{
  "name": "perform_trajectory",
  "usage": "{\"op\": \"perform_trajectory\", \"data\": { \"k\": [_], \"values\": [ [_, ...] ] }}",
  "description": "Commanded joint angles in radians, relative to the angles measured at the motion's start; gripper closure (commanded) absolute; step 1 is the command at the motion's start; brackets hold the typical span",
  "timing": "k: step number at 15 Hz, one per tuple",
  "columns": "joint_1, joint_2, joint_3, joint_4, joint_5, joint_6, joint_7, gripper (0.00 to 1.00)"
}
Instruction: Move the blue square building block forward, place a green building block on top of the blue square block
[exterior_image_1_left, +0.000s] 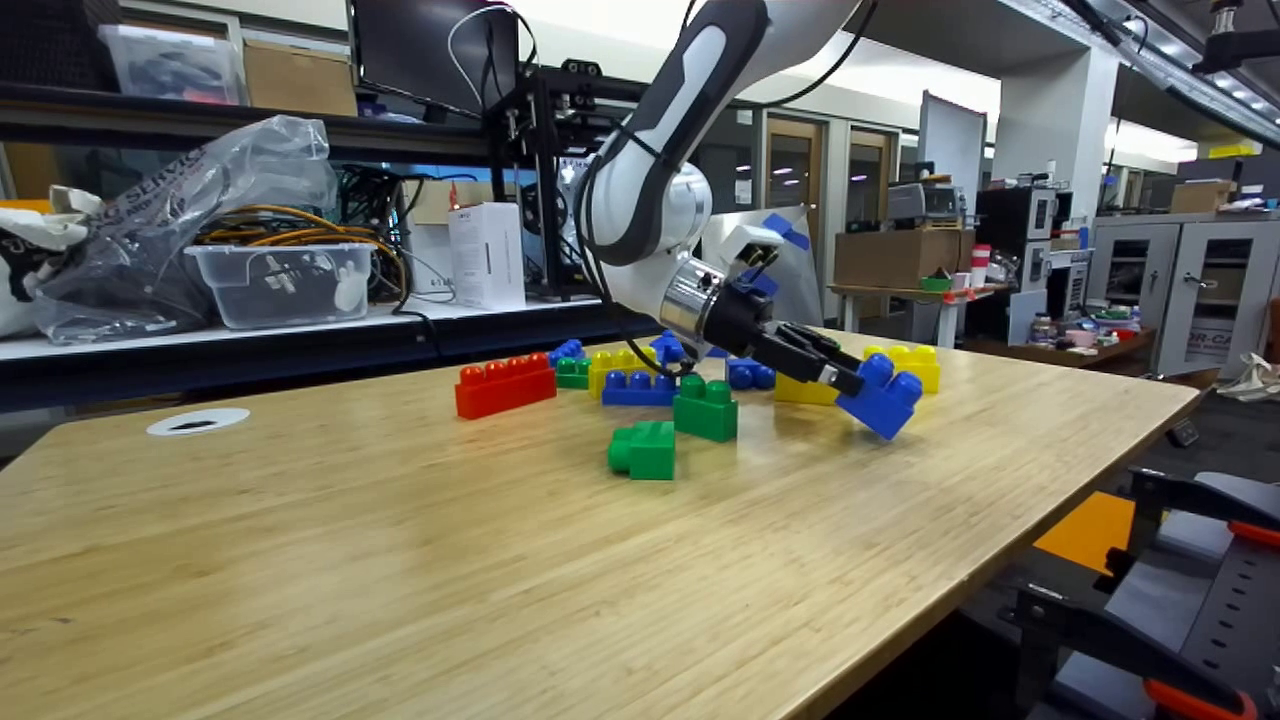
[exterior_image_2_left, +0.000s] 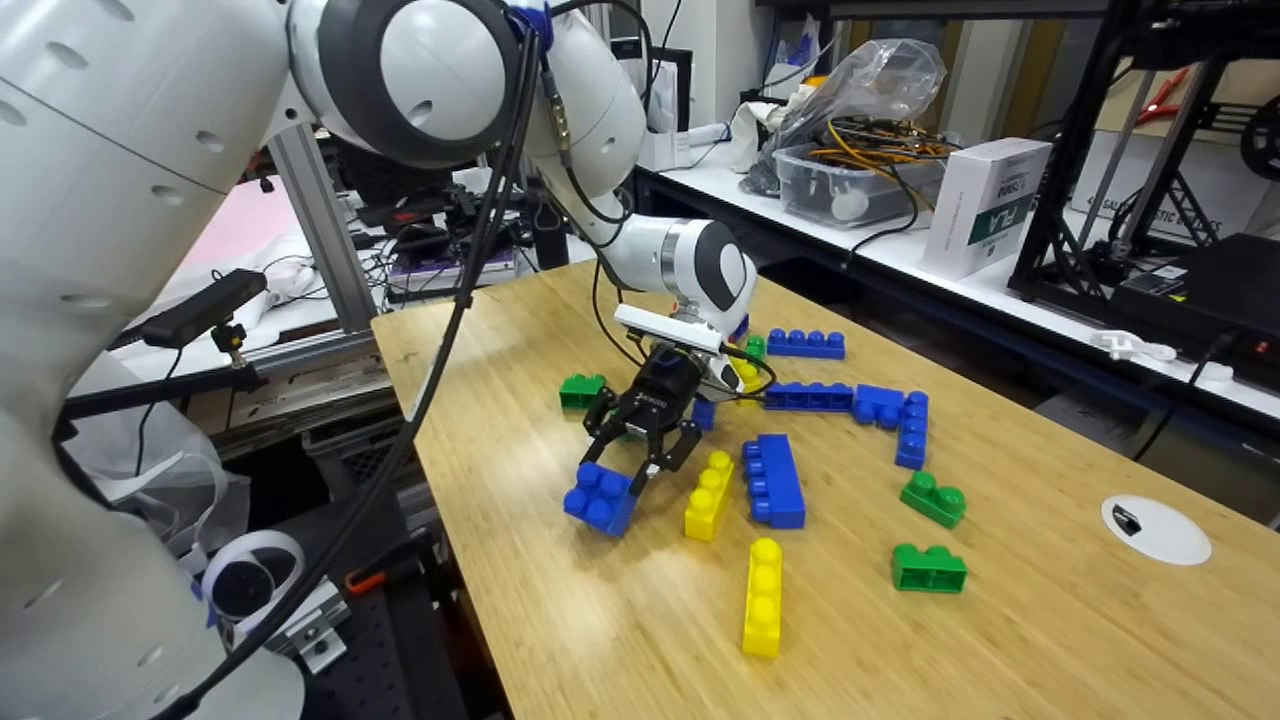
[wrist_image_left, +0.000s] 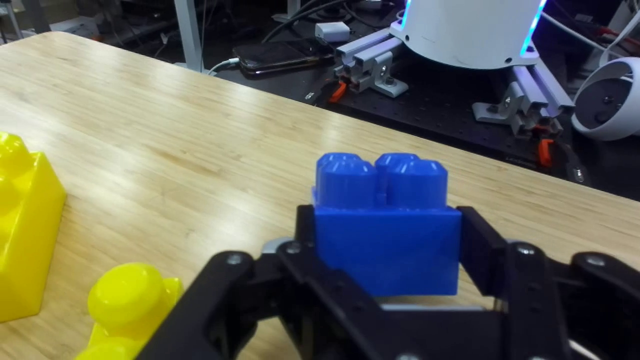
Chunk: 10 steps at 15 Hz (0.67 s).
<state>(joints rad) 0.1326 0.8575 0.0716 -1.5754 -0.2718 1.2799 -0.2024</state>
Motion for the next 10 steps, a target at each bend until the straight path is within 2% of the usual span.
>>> {"op": "perform_trajectory", "data": {
  "k": [1,10],
  "values": [
    [0.011,0.049,0.006,0.059,-0.043,-0.055,-0.009,0.56],
    [0.022,0.078,0.013,0.1,-0.089,-0.085,-0.018,0.56]
  ]
}}
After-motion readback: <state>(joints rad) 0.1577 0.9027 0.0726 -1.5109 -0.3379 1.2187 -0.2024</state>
